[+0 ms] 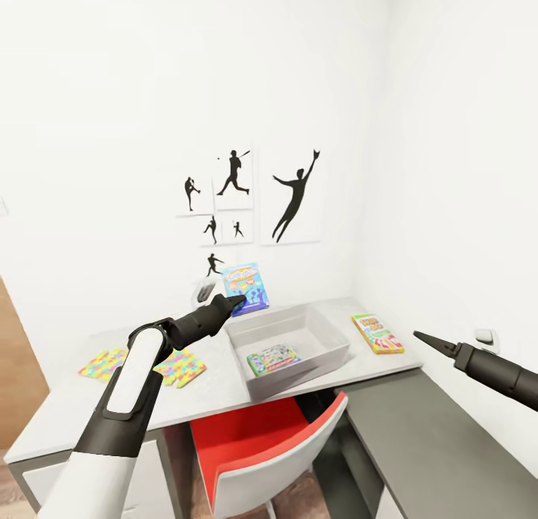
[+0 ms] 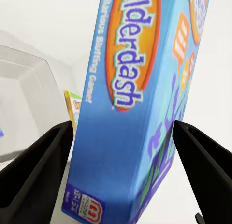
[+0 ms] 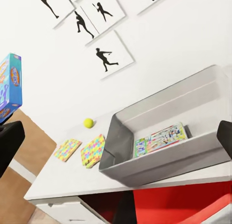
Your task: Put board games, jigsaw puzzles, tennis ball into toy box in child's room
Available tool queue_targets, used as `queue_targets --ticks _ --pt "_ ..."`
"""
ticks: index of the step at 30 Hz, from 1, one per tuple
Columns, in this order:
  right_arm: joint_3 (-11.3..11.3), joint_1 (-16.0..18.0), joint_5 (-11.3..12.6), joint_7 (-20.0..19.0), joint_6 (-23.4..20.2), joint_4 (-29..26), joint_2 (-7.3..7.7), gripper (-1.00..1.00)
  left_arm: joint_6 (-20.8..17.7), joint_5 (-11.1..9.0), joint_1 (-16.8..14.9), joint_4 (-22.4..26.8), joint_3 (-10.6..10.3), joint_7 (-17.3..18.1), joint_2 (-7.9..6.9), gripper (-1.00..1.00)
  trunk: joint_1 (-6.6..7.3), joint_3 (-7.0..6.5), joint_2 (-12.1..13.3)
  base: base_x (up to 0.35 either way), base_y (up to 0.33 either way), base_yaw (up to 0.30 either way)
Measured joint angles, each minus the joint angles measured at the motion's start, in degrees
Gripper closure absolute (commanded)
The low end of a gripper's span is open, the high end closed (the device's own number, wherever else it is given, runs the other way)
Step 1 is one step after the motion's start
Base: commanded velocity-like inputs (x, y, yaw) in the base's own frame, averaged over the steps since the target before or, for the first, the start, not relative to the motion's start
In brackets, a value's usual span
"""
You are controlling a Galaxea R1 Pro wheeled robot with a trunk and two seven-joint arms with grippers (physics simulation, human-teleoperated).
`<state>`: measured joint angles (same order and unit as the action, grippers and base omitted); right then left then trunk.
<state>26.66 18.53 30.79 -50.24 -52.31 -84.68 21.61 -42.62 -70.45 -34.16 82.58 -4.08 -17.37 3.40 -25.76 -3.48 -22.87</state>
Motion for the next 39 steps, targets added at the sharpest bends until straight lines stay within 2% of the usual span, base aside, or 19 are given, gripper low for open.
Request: queue_targets --ticks 13,28,39 --pt "0.0 -0.01 -0.34 3.55 -0.06 0.03 0.0 -1.0 0.01 -0.04 -0.01 -0.02 0.01 0.01 0.01 1.0 0.0 0.5 0.0 0.013 0.002 0.122" --pt "0.0 -0.02 -0.36 4.02 -0.06 0.04 0.01 -1.0 -0.03 0.04 -0.01 -0.01 -0.05 0.0 0.0 1.0 0.01 0.56 0.0 0.116 0.176 0.01" --pt "0.0 -0.01 -0.37 4.03 -0.07 0.03 0.01 -1.0 -0.07 -0.01 -0.01 -0.01 -0.07 0.01 0.01 1.0 0.0 0.56 0.0 0.036 0.048 0.001"
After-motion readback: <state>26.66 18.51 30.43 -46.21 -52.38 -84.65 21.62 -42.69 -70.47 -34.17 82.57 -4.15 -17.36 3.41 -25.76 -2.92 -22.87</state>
